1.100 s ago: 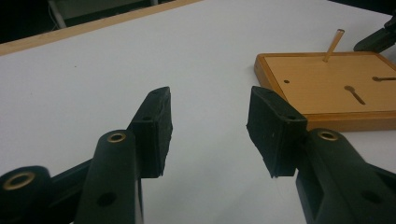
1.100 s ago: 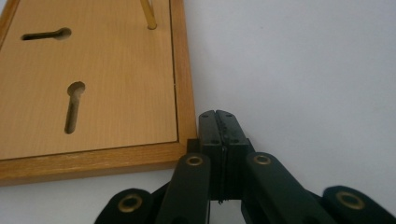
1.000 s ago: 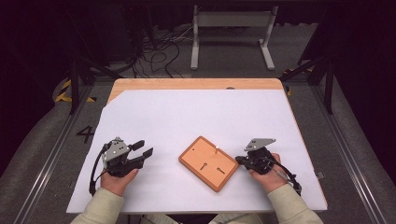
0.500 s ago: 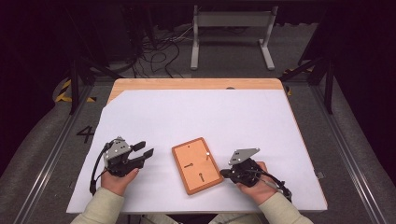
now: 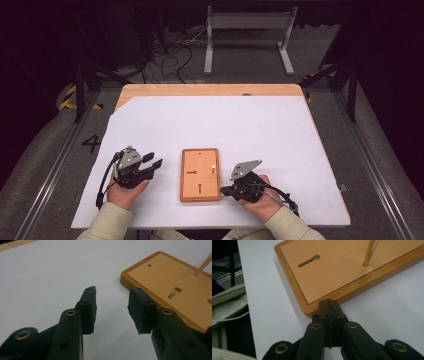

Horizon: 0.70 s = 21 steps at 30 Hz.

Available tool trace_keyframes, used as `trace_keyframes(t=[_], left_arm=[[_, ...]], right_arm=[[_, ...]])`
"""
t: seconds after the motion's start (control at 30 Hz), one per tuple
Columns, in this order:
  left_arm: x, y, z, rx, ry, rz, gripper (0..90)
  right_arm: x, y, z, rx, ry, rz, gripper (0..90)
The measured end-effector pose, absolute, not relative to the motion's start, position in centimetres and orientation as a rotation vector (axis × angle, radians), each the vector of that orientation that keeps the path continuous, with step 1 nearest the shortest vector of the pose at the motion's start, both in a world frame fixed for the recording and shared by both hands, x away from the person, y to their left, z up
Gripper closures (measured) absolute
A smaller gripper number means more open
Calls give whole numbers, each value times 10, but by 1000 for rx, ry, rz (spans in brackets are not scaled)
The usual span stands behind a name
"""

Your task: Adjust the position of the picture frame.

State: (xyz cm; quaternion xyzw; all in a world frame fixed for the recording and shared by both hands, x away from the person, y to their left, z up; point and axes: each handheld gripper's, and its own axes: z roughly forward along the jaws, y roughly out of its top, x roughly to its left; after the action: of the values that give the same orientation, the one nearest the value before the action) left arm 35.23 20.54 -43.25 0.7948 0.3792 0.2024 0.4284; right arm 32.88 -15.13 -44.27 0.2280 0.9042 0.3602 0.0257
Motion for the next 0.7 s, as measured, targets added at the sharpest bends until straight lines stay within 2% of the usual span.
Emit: trace_keyframes(t=[0.23, 0.43, 0.53, 0.7], left_arm=[[364, 199, -430, 2012, 973, 474, 777], [375, 198, -429, 2019, 998, 447, 837], [380, 195, -429, 2027, 1004, 420, 895], [389, 186, -428, 2063, 1016, 389, 898]], right_arm=[[330, -126, -445, 653, 2805, 1143, 900], [332, -110, -446, 638, 2788, 1148, 900], [333, -120, -441, 656, 2741, 1155, 900], [341, -156, -425, 763, 2632, 1183, 900]])
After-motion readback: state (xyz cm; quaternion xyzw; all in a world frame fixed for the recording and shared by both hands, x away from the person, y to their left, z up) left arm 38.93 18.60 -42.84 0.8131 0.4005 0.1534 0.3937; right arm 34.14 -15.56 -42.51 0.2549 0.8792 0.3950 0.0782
